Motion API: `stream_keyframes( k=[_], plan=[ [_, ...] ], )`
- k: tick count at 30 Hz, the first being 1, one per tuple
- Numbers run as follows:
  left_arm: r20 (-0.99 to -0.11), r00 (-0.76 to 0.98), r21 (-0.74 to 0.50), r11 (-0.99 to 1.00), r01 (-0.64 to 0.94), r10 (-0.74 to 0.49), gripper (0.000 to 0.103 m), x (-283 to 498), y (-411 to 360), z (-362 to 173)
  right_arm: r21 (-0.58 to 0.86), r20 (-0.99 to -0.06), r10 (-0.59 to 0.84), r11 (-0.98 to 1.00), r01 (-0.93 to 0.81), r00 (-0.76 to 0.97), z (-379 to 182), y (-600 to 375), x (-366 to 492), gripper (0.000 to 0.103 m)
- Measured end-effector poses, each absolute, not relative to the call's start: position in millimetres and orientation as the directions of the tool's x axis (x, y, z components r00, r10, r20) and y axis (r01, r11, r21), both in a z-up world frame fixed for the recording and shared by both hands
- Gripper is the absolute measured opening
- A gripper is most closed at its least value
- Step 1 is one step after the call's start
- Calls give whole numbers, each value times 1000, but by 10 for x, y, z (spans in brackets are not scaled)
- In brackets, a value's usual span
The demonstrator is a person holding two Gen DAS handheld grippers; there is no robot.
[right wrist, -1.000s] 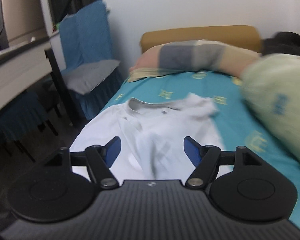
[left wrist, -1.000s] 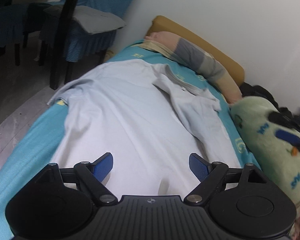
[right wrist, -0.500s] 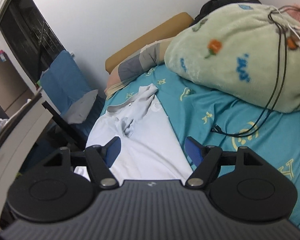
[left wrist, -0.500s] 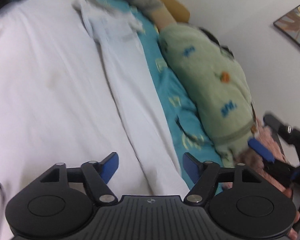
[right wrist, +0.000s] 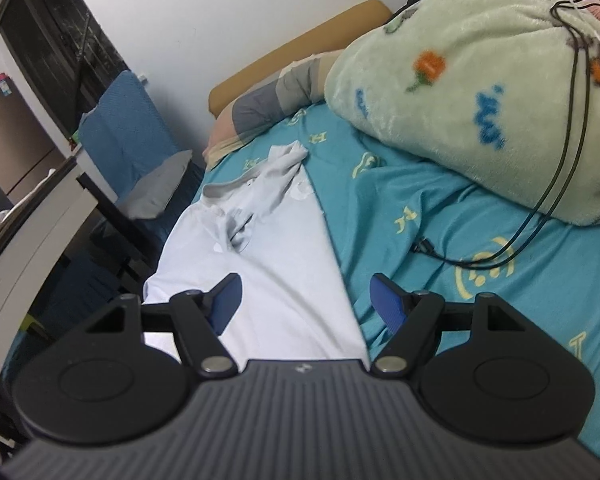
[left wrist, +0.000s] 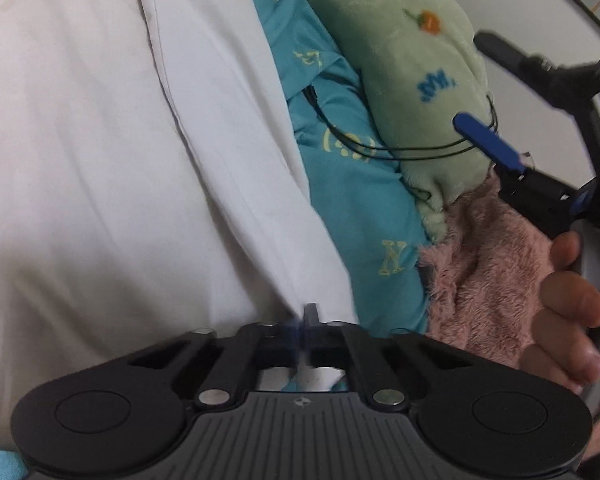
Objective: Fold clothes
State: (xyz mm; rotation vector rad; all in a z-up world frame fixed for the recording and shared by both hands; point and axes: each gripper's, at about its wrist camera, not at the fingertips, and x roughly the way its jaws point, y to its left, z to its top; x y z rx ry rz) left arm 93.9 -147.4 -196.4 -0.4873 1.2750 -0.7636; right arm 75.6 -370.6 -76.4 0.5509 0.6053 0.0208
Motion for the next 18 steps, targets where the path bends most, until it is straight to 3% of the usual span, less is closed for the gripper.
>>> stream_keyframes(
  k=[7,15,17,18],
  plan=[
    [-652,117,-729,662,176,-749,2,964,-1021,-1493,494,-543,154,854,166,826,-791,-3760,770,73],
    [-801,143,-561,813,155,-581,2,1018,-564,-1533,462,-546,143,874,154,826,-777,-3685,758,73],
    [-821,150,-531,833,155,-551,9,1071,-500,-1556,437,-540,147,890,127,828,-741,-3582,726,73],
    [-830,153,-516,843,154,-536,19,1098,-467,-1568,423,-538,144,899,117,831,-724,-3530,711,73]
  ],
)
